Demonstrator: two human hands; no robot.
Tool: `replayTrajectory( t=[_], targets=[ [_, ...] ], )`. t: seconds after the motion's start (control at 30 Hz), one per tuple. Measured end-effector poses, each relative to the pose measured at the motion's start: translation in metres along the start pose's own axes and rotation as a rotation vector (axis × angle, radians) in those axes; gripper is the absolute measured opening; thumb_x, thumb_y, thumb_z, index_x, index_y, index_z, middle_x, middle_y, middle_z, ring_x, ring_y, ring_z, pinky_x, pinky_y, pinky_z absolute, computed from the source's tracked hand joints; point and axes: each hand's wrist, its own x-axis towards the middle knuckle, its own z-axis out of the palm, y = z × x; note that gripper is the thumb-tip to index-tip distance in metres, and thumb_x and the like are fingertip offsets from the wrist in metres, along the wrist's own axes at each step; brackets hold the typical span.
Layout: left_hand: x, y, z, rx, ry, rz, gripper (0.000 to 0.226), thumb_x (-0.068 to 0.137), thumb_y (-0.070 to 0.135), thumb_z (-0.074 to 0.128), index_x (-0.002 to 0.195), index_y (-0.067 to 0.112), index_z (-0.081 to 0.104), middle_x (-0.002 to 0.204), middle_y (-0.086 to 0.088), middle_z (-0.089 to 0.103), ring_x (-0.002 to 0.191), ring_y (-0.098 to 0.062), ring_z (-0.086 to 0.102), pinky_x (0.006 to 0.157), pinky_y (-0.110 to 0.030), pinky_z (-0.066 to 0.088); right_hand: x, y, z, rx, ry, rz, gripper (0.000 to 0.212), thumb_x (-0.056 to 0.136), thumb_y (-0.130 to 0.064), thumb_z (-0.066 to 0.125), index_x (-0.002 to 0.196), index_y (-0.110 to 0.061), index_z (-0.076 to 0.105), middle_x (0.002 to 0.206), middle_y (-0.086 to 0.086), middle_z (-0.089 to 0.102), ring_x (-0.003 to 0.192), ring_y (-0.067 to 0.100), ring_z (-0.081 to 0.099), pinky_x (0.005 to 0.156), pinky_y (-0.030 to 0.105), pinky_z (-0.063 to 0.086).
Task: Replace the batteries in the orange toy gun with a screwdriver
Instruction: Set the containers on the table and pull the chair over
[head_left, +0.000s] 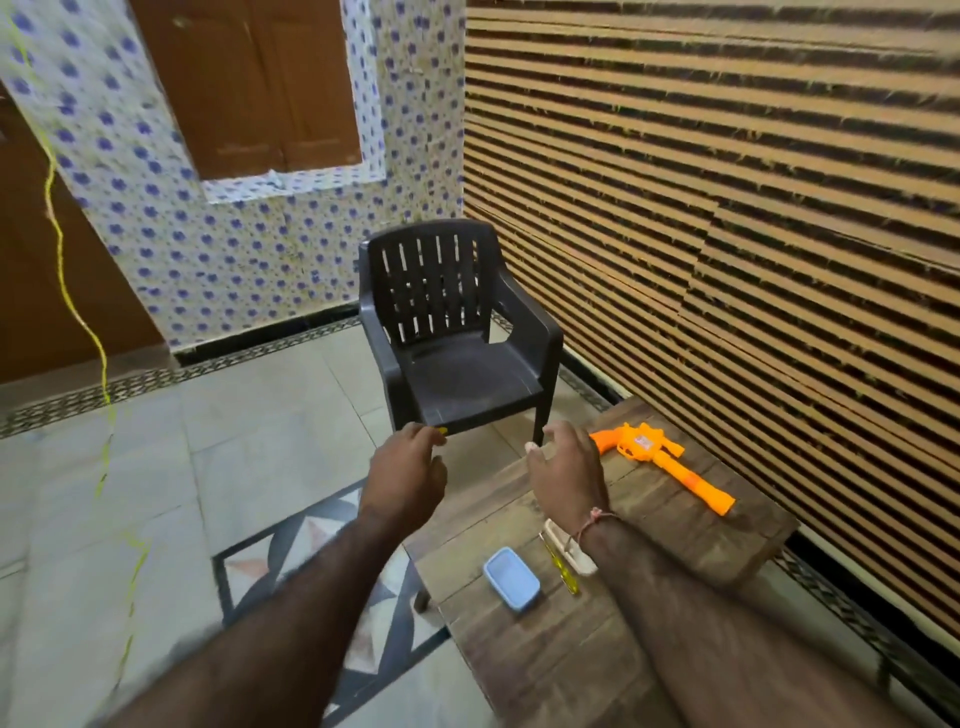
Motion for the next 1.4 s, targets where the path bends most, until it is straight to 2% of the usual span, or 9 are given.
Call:
replayTrajectory(
  t=[0.17, 0.33, 0.5, 0.7, 0.87, 0.97, 1.1, 1.27, 1.4],
  targets=[
    [0.007, -0.022, -0.019, -0.035, 0.018, 0.020, 0.027, 0.098, 0.021, 0.058, 0.123, 0.019, 0.064, 0.125, 0.001, 0.062, 0.109, -0.016, 0.058, 0.087, -0.022, 0.045, -0.002, -0.033, 0.013, -0.006, 0.019, -0.011, 0.028, 0.092, -0.032, 0.059, 0.117, -0.020, 0.055, 0.121, 0.002, 0.052, 0.113, 0.019, 0.049, 0.093, 0.041, 0.050],
    [0.031, -0.068, -0.041, -0.043, -0.035, 0.110, 0.025, 0.096, 0.023, 0.059, 0.121, 0.024, 0.063, 0.123, 0.004, 0.062, 0.104, -0.015, 0.057, 0.090, -0.030, 0.054, 0.001, -0.077, 0.046, -0.084, 0.082, -0.046, 0.027, 0.090, -0.036, 0.058, 0.113, -0.023, 0.054, 0.120, 0.000, 0.050, 0.110, 0.018, 0.048, 0.092, 0.041, 0.049],
    [0.081, -0.126, -0.095, 0.072, -0.050, 0.316, 0.026, 0.095, 0.025, 0.055, 0.119, 0.022, 0.062, 0.121, 0.002, 0.060, 0.105, -0.018, 0.055, 0.089, -0.034, 0.051, 0.027, -0.143, 0.077, -0.068, 0.167, -0.046, 0.033, 0.090, -0.035, 0.060, 0.119, -0.020, 0.054, 0.125, 0.002, 0.049, 0.115, 0.019, 0.048, 0.093, 0.035, 0.046],
    [0.147, -0.168, -0.136, 0.087, -0.041, 0.371, 0.020, 0.097, 0.026, 0.052, 0.113, 0.022, 0.063, 0.115, 0.003, 0.061, 0.102, -0.017, 0.055, 0.087, -0.036, 0.050, 0.069, -0.195, 0.093, -0.038, 0.149, 0.031, 0.040, 0.091, -0.037, 0.060, 0.128, -0.025, 0.048, 0.131, -0.001, 0.045, 0.114, 0.014, 0.047, 0.090, 0.037, 0.052],
    [0.202, -0.161, -0.124, 0.041, -0.077, 0.423, 0.026, 0.098, 0.029, 0.053, 0.123, 0.024, 0.059, 0.123, 0.004, 0.056, 0.109, -0.015, 0.051, 0.092, -0.033, 0.048, 0.113, -0.208, 0.095, -0.017, 0.134, 0.064, 0.043, 0.092, -0.036, 0.060, 0.130, -0.029, 0.044, 0.135, -0.003, 0.041, 0.117, 0.012, 0.044, 0.089, 0.031, 0.049],
    [0.247, -0.150, -0.105, 0.004, -0.126, 0.456, 0.031, 0.098, 0.030, 0.053, 0.129, 0.025, 0.056, 0.128, 0.005, 0.054, 0.114, -0.012, 0.049, 0.094, -0.029, 0.046, 0.156, -0.206, 0.098, 0.072, 0.160, 0.110, 0.044, 0.092, -0.036, 0.061, 0.131, -0.028, 0.045, 0.136, -0.001, 0.043, 0.120, 0.015, 0.046, 0.094, 0.035, 0.050],
    [0.317, -0.138, -0.087, -0.222, -0.269, 0.317, 0.033, 0.095, 0.025, 0.059, 0.128, 0.025, 0.056, 0.125, 0.007, 0.051, 0.114, -0.011, 0.051, 0.097, -0.035, 0.051, 0.225, -0.201, 0.103, 0.292, 0.206, 0.231, 0.041, 0.092, -0.032, 0.062, 0.130, -0.022, 0.049, 0.127, 0.001, 0.052, 0.107, 0.013, 0.054, 0.084, 0.030, 0.052],
    [0.412, -0.134, -0.065, -0.267, -0.431, 0.261, 0.030, 0.094, 0.025, 0.061, 0.123, 0.029, 0.056, 0.115, 0.009, 0.058, 0.102, -0.010, 0.059, 0.087, -0.034, 0.056, 0.304, -0.186, 0.106, 0.473, 0.267, 0.336, 0.031, 0.093, -0.032, 0.062, 0.120, -0.017, 0.057, 0.110, -0.002, 0.060, 0.090, 0.003, 0.055, 0.068, 0.015, 0.044],
    [0.472, -0.133, -0.035, -0.244, -0.488, 0.308, 0.023, 0.094, 0.026, 0.061, 0.116, 0.029, 0.060, 0.106, 0.010, 0.063, 0.086, 0.000, 0.059, 0.066, -0.014, 0.044, 0.343, -0.166, 0.108, 0.533, 0.294, 0.441, 0.020, 0.094, -0.035, 0.059, 0.100, -0.017, 0.064, 0.098, 0.000, 0.067, 0.091, 0.014, 0.063, 0.081, 0.035, 0.056]
  ],
)
